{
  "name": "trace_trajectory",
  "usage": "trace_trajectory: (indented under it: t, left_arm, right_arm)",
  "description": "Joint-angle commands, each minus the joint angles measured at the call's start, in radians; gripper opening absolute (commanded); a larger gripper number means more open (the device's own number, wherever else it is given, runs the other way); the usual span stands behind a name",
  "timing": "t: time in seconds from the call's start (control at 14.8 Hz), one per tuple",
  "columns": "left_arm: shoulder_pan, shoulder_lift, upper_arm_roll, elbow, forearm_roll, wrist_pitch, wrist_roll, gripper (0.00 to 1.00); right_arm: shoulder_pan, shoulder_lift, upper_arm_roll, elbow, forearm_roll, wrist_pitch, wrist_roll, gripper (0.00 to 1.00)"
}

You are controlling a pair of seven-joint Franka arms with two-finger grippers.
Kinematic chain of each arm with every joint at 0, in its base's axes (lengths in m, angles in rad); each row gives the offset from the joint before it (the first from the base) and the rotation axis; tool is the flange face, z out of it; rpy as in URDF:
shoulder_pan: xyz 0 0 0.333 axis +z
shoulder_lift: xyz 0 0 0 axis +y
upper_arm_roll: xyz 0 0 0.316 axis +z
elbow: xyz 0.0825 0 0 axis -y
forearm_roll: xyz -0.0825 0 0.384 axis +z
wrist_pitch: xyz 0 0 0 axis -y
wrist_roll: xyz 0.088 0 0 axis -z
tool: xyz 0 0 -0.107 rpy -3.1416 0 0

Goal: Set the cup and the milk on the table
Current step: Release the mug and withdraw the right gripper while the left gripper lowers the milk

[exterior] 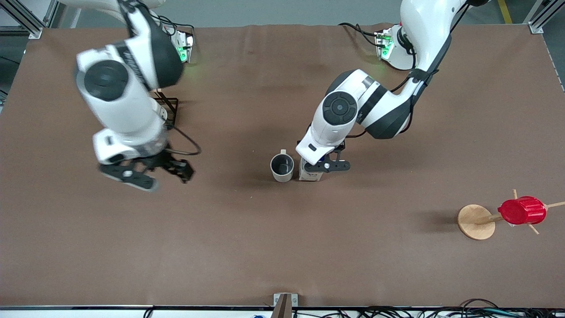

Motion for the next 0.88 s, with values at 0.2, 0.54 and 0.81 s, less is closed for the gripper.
trace_trajectory:
  t: [0.2,0.54,0.81]
  left_arm:
    - [-0.009,0.028,0.004,0.035,0.051,-0.039,-0.011,0.52]
    - [-0.009,0.037,0.002,0.033,0.052,-0.045,-0.005,0.59]
    - [-0.009,0.039,0.001,0.035,0.049,-0.045,0.039,0.71]
  right_arm:
    - [-0.014,-0.179,-0.268,-0.047,0.189,-0.077,-0.407,1.0]
    - [-0.103,-0.275,-0.348,-0.044,0.251,-0.253,-0.684,1.0]
    - [-0.157,-0.296,-0.303,-0.048,0.286,-0.29,-0.716,1.0]
